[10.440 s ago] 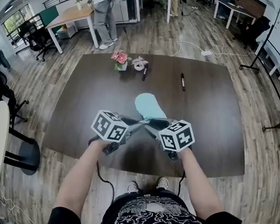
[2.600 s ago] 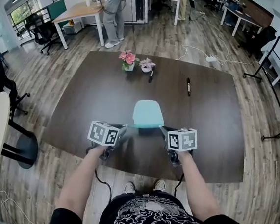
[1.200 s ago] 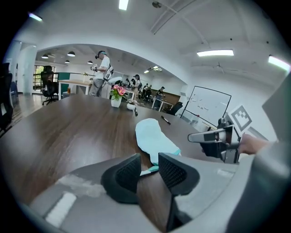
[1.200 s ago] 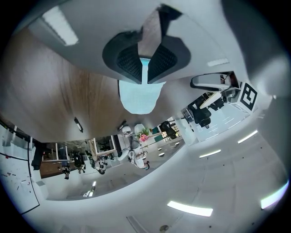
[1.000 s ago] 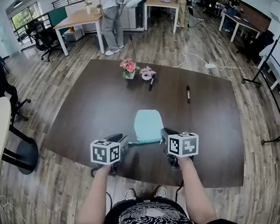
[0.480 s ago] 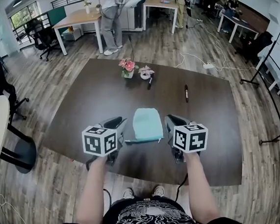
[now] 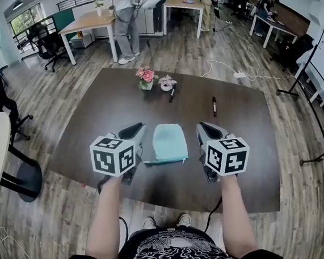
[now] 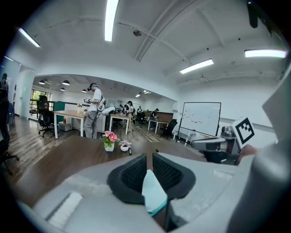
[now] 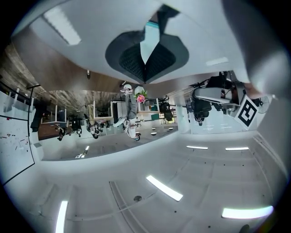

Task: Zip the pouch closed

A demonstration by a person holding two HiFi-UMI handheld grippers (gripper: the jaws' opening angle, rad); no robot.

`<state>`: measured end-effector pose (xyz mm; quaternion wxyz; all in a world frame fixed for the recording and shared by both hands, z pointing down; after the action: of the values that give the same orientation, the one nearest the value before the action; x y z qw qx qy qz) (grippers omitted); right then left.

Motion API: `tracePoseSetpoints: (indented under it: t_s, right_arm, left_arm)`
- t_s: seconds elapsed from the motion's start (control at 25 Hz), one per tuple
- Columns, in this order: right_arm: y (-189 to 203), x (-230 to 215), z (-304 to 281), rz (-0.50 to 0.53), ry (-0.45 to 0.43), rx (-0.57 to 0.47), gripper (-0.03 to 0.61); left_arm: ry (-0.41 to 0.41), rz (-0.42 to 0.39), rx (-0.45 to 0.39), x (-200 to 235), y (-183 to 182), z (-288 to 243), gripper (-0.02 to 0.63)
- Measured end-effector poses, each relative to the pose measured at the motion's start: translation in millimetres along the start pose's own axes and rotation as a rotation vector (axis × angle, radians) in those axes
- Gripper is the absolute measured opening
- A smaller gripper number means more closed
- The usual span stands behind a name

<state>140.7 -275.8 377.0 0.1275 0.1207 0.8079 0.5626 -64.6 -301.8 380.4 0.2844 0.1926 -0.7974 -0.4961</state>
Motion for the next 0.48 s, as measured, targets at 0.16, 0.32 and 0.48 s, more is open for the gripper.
tracePoseSetpoints:
  t_s: [0.16, 0.32, 0.48]
  right_arm:
    - [-13, 2, 7, 0.031, 0.007, -0.039, 0.000]
    - [-18, 2, 9, 0.061, 0.014, -0.070, 0.000]
    - [-17, 5, 9, 0.068, 0.012, -0.080, 0.000]
  left_arm:
    - [-0.006, -0.039, -0.006, -4, -9, 2, 0.024]
    - [-0.027, -0.058, -0.014, -3, -9, 2, 0.008]
    - [-0.031, -0.066, -0.006, 0, -6, 3, 0.005]
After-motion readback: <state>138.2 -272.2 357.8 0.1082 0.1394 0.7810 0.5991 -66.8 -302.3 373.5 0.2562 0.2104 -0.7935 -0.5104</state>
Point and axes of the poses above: the fingertips, and each gripper's own axes: z backward along the fingers, x to its left, y out of its underside, the point moved 3 cm from there along z, backward along the fingers, and after that the axes turned 4 degrees about z, right-handed, at the moved point
